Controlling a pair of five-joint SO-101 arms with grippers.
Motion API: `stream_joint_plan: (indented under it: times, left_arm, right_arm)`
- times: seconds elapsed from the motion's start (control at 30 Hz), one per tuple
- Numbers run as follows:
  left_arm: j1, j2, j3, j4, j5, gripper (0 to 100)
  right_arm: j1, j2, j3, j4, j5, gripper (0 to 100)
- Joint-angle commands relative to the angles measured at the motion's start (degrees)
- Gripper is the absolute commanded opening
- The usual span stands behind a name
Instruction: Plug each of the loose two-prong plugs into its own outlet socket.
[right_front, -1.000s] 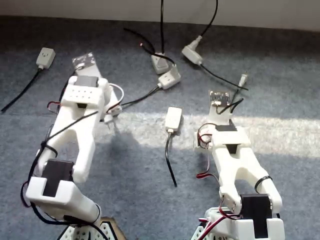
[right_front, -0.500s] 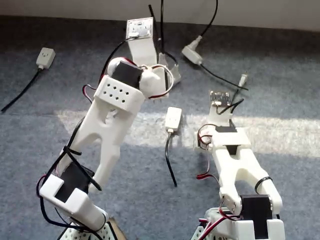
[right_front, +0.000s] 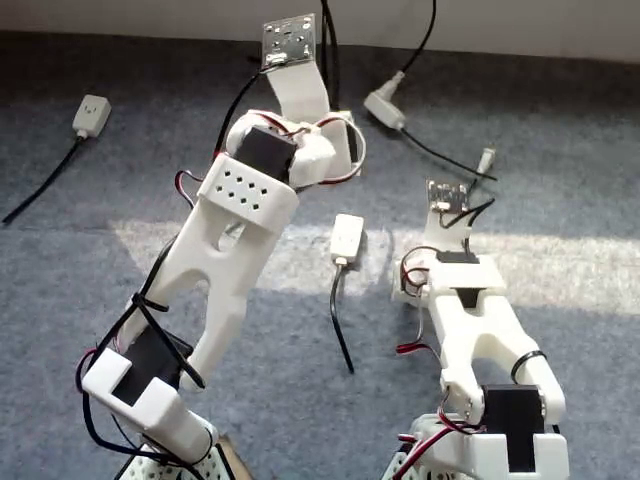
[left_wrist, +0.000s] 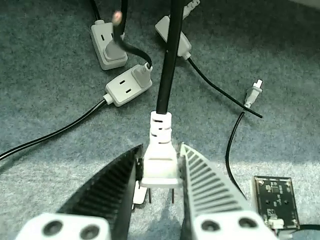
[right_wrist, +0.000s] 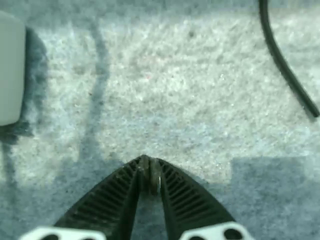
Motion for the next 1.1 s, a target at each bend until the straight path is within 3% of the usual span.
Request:
stream_joint_plan:
  times: [0.0, 0.1, 0.27, 0.47, 0.63, 1.07]
  left_arm:
    - [1.71, -0.66, -2.15, 0.35, 2.73, 1]
    - [3.74, -0.66, -2.51, 2.46, 3.96, 1]
    - [3.82, -0.13, -2.15, 9.05, 20.75, 1]
    - [3.91, -0.13, 3.47, 9.32, 26.02, 1]
    - [6.37, -0.66, 9.8, 0.26, 26.9, 1]
    - [7.96, -0.13, 11.47, -1.58, 26.73, 1]
  right_arm:
    - [-2.33, -1.27, -0.84, -1.19, 0.62, 0.9]
    - [-4.35, -4.97, -0.4, -1.01, 0.7, 0.9]
    - [-5.14, -19.3, -0.22, 4.18, 0.53, 0.9]
    - [-7.52, -35.03, 4.0, 4.7, 0.62, 0.9]
    - [-11.82, -42.24, 8.92, 4.7, 0.79, 0.8]
    - [-17.1, -46.46, 9.89, 4.18, 3.08, 0.8]
